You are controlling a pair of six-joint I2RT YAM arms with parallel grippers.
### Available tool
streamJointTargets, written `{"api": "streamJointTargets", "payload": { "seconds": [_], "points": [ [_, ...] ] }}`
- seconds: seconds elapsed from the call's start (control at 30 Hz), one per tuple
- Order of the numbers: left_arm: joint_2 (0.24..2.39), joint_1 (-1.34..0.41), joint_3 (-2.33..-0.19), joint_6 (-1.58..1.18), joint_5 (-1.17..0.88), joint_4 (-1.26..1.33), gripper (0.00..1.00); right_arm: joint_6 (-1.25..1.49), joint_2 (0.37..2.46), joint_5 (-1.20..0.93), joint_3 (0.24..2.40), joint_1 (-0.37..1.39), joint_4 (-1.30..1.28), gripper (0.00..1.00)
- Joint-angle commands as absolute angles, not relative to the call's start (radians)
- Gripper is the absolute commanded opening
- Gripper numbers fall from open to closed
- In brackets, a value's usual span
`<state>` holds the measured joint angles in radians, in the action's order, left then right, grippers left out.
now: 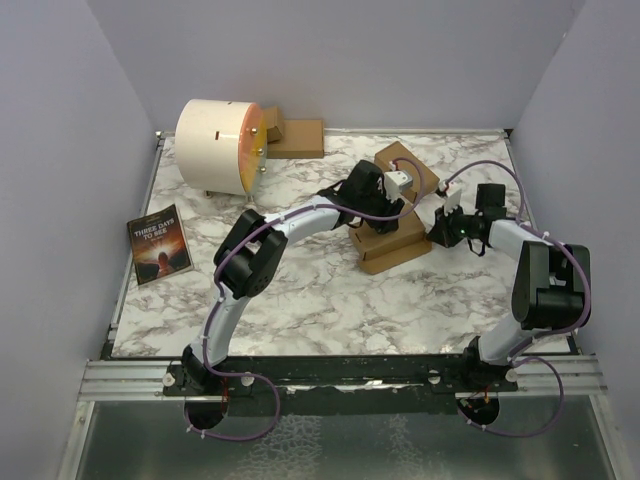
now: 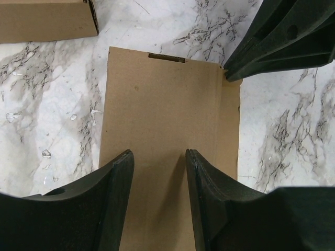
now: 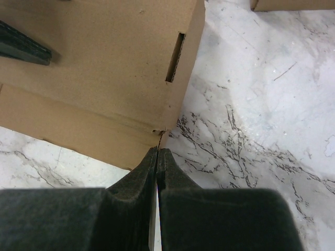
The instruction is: Fold the paper box
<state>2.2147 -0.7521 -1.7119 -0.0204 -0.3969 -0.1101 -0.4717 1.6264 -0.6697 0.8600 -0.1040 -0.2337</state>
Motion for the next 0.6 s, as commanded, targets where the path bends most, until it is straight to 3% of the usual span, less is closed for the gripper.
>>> {"api": "streamJointTargets", "payload": {
  "seconds": [0.0,0.57],
  "points": [
    [2.279,-0.747,-1.713,-0.005,-0.415,-0.261,0.48,-0.513,1.595,-0.656,0.859,-0.074,-0.208,0.01],
    [2.303,-0.751,-1.727,0.028,-0.452,-0.303,0.48,-0.480,1.608,-0.599,0.943,-0.061,-0.212,0.01]
  ]
}}
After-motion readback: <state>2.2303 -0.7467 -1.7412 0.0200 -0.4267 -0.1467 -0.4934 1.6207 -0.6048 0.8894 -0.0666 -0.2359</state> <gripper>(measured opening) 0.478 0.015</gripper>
